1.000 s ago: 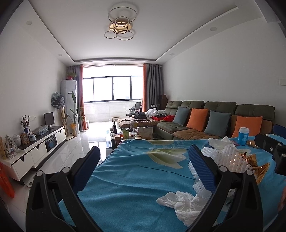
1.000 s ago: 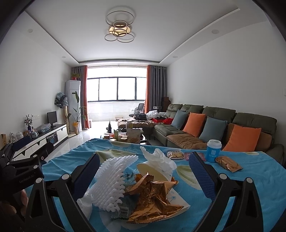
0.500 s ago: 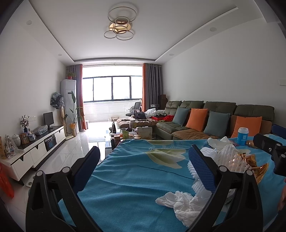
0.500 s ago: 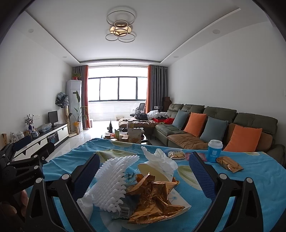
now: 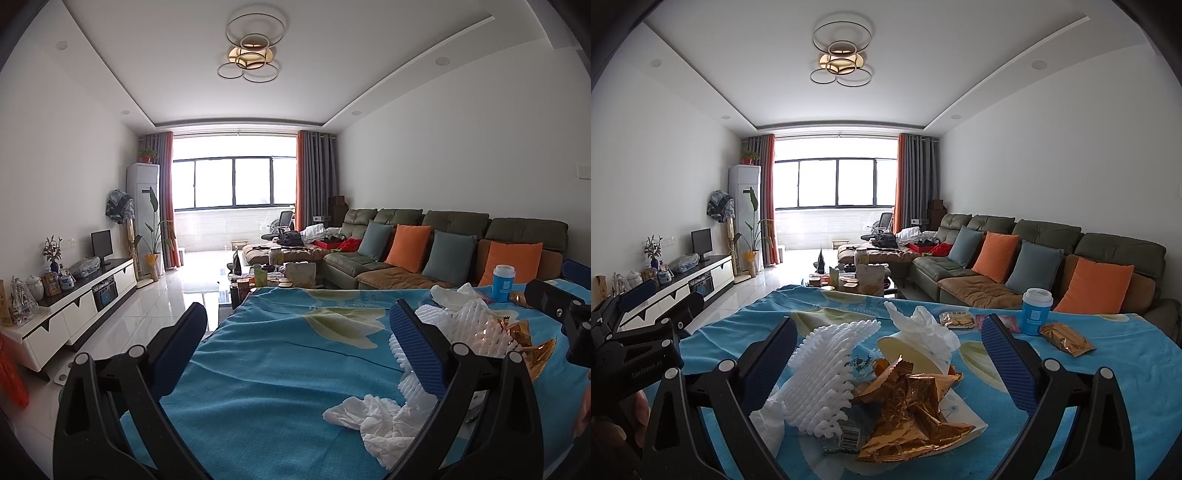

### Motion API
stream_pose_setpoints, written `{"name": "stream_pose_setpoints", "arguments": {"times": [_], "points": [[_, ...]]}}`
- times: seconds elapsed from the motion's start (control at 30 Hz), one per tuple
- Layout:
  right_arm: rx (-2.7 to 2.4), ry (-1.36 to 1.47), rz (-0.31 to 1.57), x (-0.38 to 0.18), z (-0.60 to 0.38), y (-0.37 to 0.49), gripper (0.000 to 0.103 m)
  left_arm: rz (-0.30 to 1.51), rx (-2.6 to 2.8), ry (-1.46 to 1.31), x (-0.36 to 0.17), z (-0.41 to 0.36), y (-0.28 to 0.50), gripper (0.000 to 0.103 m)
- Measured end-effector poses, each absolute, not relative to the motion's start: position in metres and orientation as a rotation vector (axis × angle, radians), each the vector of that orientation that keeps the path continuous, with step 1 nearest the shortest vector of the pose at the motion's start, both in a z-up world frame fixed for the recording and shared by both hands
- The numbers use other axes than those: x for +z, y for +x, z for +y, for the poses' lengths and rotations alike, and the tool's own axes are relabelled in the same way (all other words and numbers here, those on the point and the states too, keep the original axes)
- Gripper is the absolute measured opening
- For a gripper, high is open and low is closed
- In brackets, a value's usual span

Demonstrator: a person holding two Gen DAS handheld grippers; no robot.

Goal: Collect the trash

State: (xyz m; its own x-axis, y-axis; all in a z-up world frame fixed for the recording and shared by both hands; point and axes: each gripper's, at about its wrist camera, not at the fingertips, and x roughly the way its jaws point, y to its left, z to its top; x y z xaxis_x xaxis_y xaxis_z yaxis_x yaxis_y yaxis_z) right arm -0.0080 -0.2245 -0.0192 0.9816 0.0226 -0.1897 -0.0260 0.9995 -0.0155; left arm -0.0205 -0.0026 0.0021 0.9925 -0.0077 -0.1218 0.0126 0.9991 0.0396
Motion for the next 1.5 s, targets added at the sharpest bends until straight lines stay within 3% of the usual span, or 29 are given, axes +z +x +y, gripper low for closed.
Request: {"name": "stream_pose_setpoints", "arguments": {"times": [0.67, 0.87, 1.17, 1.23, 1.3, 1.4, 1.5], "points": [[0.087, -0.008, 0.242, -0.027, -0.224, -0.003, 0.096, 0.154, -0.01, 0.04, -0.002, 0.001, -0.019, 0.097], [0.135, -0.024, 0.301, -0.034, -0.216, 0.005, 0.078, 0.193, -0.05, 0.059, -0.008, 0.002, -0.016, 0.097], [0.244, -0.017, 0.424, -0.047, -0.209, 0.02, 0.038, 0.388, -0.303, 0.122, -0.036, -0.012, -0.01, 0.097], [0.272, -0.014, 0.44, -0.048, -0.207, 0.021, 0.025, 0.433, -0.344, 0.116, -0.046, -0.015, -0.008, 0.097], [0.287, -0.016, 0.448, -0.047, -0.205, 0.022, 0.02, 0.476, -0.393, 0.098, -0.054, -0.019, -0.005, 0.095], [0.311, -0.004, 0.449, -0.044, -0.206, 0.021, 0.016, 0.535, -0.45, 0.081, -0.065, -0.025, 0.002, 0.079], [0.326, 0.008, 0.449, -0.04, -0.21, 0.02, 0.015, 0.596, -0.501, 0.047, -0.075, -0.024, 0.011, 0.055]]}}
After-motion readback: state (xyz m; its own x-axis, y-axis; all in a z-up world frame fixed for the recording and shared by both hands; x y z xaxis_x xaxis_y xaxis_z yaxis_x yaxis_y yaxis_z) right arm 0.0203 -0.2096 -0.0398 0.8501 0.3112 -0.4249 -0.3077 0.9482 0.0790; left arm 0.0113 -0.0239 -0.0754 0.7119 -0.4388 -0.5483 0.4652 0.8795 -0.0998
